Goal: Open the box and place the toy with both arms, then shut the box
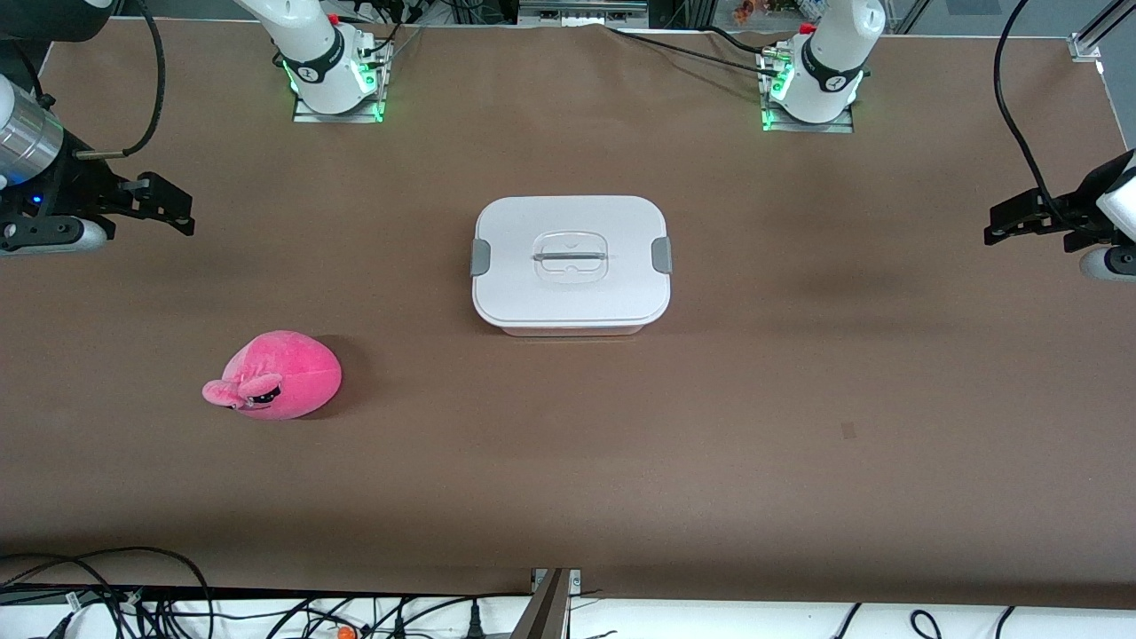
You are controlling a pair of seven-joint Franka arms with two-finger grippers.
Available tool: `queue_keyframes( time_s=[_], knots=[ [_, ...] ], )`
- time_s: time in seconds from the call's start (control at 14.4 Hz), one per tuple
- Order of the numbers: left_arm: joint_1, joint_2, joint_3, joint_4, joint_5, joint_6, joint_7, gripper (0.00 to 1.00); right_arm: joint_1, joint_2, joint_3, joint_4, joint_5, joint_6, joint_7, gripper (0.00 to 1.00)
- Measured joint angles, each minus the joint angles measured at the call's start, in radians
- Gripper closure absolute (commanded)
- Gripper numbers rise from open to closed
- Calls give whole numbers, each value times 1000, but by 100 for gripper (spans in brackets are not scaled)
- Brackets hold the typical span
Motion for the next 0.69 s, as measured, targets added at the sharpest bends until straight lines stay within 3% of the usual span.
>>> queue_keyframes(
  time_s=[0.69],
  knots=[
    [-8, 9, -10, 1, -2, 0, 0, 0, 0, 0, 0, 0, 0, -1, 0, 0]
  ],
)
